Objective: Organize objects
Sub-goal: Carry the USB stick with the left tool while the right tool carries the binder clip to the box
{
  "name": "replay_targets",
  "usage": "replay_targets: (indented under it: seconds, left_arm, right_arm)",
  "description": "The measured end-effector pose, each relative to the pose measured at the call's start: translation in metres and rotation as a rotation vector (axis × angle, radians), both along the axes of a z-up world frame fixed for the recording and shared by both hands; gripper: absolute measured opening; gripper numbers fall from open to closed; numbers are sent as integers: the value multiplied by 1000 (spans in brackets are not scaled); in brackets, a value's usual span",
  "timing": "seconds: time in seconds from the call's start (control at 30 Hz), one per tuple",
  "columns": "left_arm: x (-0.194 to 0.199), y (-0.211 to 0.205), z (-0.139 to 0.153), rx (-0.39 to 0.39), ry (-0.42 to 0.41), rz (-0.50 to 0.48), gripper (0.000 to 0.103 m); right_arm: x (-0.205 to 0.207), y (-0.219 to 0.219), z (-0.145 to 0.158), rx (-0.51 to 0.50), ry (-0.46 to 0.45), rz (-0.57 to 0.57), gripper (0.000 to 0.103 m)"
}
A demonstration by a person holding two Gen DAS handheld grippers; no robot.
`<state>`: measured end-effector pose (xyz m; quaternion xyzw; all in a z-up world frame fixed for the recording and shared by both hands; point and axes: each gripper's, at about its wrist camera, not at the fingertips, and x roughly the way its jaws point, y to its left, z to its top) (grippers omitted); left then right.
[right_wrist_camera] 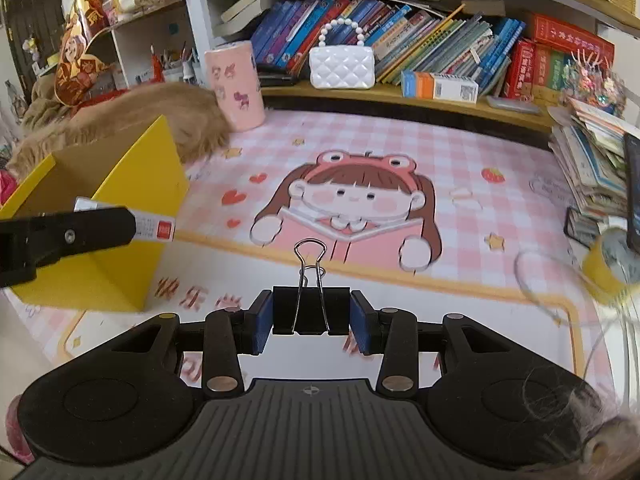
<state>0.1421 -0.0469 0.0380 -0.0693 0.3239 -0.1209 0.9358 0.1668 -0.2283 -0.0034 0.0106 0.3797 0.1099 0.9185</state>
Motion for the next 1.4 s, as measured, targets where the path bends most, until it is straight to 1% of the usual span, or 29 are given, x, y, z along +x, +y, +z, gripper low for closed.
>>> replay_targets:
  seconds: [0.23, 0.57, 0.9, 1.1, 1.27, 1.4]
  left_arm:
    - [-31, 33, -14, -3, 61, 3, 28]
    - [-75, 88, -28, -6, 94, 45, 28]
    - [-113, 144, -35, -2, 97, 124, 28]
    - [-127, 168, -32, -9, 84, 159, 28]
    - [-134, 184, -31, -18, 74, 182, 28]
    - [-132, 191, -31, -28, 74, 188, 28]
  right_arm:
    - [-34, 35, -4, -28, 34, 15, 37]
    - [-78, 89, -11, -52, 61, 64, 37]
    - [-107, 142, -12, -66, 51, 127, 37]
    - [-117, 167, -9, -73, 32, 160, 37]
    - [-122, 182, -5, -90, 18, 181, 37]
    - [-123, 188, -3, -97, 12, 179, 37]
